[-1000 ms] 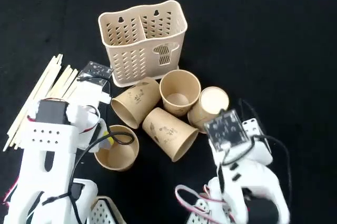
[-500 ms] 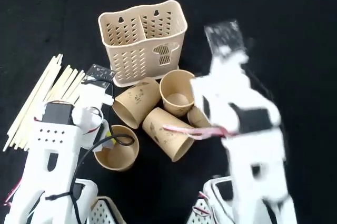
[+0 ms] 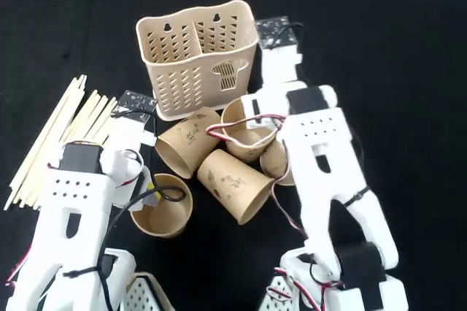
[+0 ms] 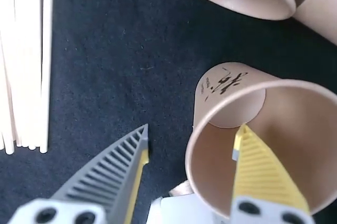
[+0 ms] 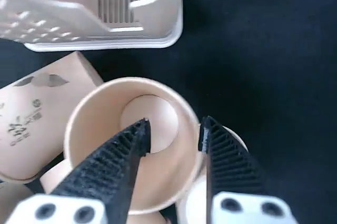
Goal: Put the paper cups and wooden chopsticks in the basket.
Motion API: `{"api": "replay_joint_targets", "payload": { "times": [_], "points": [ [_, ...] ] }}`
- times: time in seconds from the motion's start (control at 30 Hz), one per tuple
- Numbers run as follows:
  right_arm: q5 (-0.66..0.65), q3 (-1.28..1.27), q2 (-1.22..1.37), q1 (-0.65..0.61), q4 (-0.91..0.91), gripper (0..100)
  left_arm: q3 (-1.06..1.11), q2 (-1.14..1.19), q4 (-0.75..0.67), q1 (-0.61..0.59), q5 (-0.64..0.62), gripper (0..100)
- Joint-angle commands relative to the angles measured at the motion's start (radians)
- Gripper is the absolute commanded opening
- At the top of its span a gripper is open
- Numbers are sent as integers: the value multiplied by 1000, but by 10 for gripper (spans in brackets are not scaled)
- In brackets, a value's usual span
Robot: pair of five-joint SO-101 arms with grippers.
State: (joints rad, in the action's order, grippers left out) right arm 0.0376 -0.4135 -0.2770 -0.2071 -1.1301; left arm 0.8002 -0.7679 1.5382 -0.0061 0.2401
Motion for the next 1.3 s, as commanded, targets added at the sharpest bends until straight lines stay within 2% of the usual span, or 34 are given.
{"api": "replay_joint_targets", "payload": {
  "times": [0.0,0.27,0.43,0.6,0.8,0.97,1.13,1.27],
  "points": [
    [-66,51,5,32,12,169,7,-3,-31,1,-6,255],
    [-141,-81,7,34,147,166,21,-3,-43,1,-6,255],
    [-183,-136,5,35,166,162,21,-3,-43,1,-6,255],
    [-184,-147,-2,31,166,8,19,-3,-43,1,-6,255],
    [-183,-91,-2,34,152,11,21,-3,-43,1,-6,255],
    [-176,19,-22,37,-8,11,21,-3,-43,1,-6,255],
    [-176,162,-154,35,-226,11,21,-3,-43,-1,-6,255],
    [-176,260,-277,34,-342,11,18,-3,-43,-61,-5,255]
  ]
}}
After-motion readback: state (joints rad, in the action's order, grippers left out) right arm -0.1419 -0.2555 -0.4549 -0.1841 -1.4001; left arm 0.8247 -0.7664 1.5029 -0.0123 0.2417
